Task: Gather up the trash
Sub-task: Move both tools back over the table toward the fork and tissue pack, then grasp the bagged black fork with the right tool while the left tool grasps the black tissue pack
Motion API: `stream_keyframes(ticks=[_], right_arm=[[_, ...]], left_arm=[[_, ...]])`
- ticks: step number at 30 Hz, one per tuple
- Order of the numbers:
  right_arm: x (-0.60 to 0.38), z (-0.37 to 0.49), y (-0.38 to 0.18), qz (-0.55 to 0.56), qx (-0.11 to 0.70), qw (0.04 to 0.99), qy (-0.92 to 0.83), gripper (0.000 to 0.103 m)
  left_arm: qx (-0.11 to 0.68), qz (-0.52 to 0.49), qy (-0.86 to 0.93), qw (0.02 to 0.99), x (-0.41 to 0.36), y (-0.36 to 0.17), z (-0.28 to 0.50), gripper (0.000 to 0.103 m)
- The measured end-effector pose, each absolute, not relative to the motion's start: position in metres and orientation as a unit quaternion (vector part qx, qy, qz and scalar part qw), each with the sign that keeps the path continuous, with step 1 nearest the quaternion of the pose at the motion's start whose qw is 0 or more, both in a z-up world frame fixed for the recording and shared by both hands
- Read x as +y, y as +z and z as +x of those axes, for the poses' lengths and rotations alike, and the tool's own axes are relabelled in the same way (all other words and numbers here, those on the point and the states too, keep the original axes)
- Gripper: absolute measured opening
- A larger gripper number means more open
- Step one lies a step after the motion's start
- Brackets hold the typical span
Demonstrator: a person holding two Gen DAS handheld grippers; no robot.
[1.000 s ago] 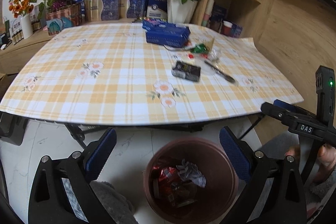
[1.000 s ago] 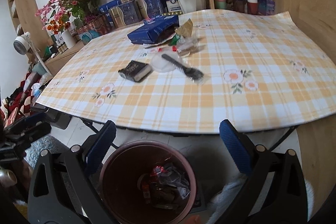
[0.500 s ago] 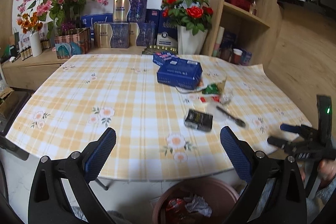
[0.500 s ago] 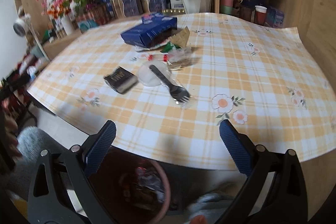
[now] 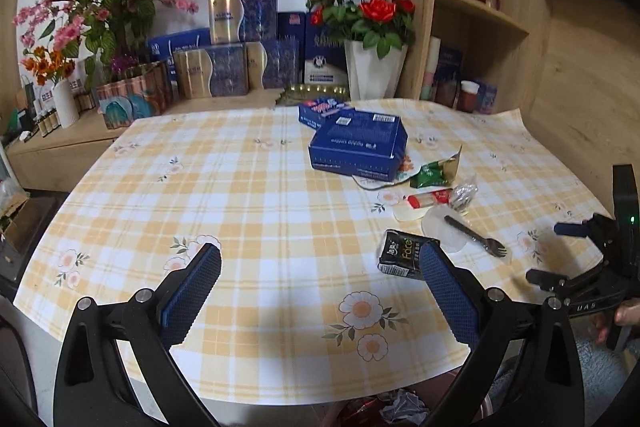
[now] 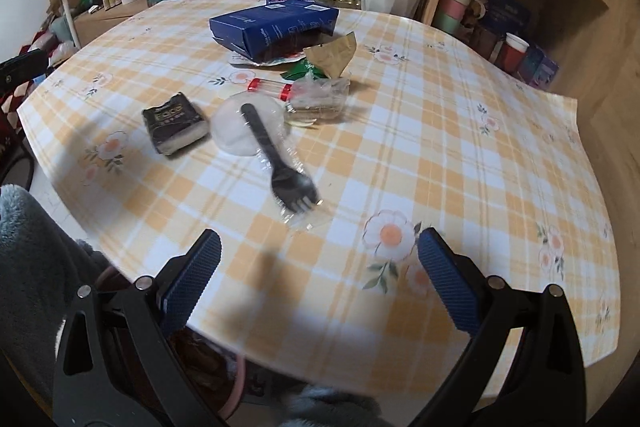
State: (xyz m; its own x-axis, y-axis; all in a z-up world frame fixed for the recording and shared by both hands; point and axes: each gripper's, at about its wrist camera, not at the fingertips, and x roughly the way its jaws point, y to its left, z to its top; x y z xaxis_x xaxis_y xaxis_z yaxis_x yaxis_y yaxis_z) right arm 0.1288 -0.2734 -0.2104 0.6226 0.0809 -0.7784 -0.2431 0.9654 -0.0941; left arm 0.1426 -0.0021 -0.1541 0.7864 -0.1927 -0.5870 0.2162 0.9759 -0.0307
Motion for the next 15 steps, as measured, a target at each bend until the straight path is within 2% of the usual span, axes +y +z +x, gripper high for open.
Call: stream_keyframes(ticks=[10,12,14,15], right_arm=[[-0.271,0.178,-0.217,-0.091,0.434,0.885,0.138,0.095],[-0.267,0.185,-0.218,-0.084,0.439,0.882,0.150,0.084],[-0.260,0.192,-0.219,-0.081,0.443,0.878,0.161,0.082],[-0.255,0.194,-0.220,-0.083,0.443,0.877,0.168,0.077]], left_arm=[[0.338,0.049,-0.122,0.932,-0.011,-0.168,0.165,0.097],[0.348,0.043,-0.123,0.928,-0.011,-0.171,0.169,0.097],[0.355,0.035,-0.124,0.926,-0.011,-0.174,0.174,0.097],[0.358,0.033,-0.124,0.925,-0.011,-0.175,0.175,0.097]])
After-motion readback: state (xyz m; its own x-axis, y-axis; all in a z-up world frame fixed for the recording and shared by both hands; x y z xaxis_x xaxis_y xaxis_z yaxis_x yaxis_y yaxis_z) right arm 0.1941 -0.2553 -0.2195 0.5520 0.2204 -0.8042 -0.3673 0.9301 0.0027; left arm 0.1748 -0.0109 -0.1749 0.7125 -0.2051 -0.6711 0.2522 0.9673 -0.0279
